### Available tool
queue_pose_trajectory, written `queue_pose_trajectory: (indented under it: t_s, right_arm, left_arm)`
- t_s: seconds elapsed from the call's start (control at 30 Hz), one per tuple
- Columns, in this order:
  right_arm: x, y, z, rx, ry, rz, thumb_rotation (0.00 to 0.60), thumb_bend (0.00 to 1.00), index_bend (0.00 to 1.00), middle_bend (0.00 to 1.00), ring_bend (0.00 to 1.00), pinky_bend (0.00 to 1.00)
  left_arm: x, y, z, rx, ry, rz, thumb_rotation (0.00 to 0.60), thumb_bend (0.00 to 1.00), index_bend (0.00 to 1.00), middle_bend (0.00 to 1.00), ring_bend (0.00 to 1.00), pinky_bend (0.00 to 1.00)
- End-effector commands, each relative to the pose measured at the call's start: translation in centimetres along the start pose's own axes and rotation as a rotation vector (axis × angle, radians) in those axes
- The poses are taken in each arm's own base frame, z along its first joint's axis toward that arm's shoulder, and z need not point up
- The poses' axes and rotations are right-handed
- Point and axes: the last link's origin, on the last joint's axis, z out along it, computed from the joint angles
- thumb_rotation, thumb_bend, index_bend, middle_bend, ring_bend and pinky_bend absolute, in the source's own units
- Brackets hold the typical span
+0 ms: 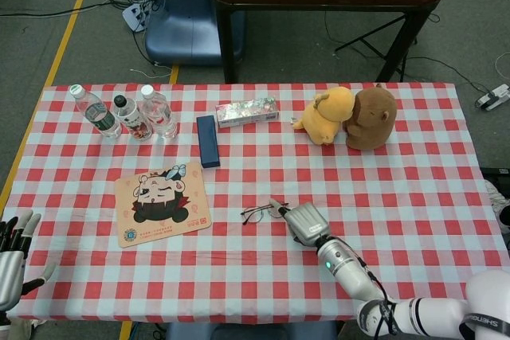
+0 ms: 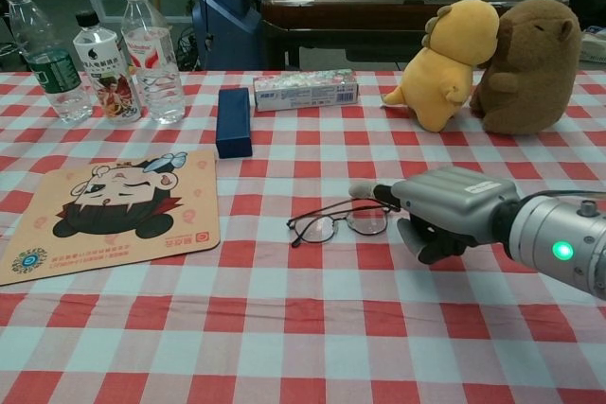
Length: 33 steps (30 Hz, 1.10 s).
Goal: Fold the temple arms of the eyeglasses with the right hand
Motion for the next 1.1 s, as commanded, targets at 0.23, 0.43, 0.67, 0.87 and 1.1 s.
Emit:
queue_pose_trajectory:
  t_s: [0.23, 0.43, 0.67, 0.87, 1.1]
  right_arm:
    - [-1.1, 0.3, 0.5, -0.001, -0.035, 0.037, 0.6, 0.79, 0.0, 1.0, 1.0, 1.0]
    - [-1.3, 0.3, 0.6, 0.001, -0.04, 0.038, 0.6, 0.79, 0.0, 1.0, 1.0, 1.0]
    - [-0.4, 0.5, 0.1, 0.006, -0.004, 0.046, 0.6, 0.79, 0.0, 1.0, 1.0, 1.0]
    - [2.0, 1.7, -1.7, -0.008, 0.082, 0.042, 0.6, 0.79, 0.0, 1.0, 1.0, 1.0]
    - [4.6, 5.3, -5.9, -0.096, 0.211, 0.023, 0.6, 0.76, 0.0, 1.0, 1.0, 1.0]
  left_arm:
    - [0.1, -0.1, -0.1, 0.002, 0.002, 0.0, 0.6, 0.25, 0.0, 0.0, 0.0, 0.0]
    - [0.1, -0.1, -0.1, 0.001, 0.002, 0.0, 0.6, 0.25, 0.0, 0.0, 0.0, 0.0]
    - [0.1, -0.1, -0.1, 0.004, 0.001, 0.001, 0.6, 0.25, 0.0, 0.0, 0.0, 0.0]
    - [0.2, -0.2, 0.0, 0.004, 0.007, 0.001, 0.6, 0.25, 0.0, 0.0, 0.0, 0.0]
    - [0.4, -0.2, 0.2, 0.003, 0.013, 0.002, 0.6, 0.25, 0.0, 0.0, 0.0, 0.0]
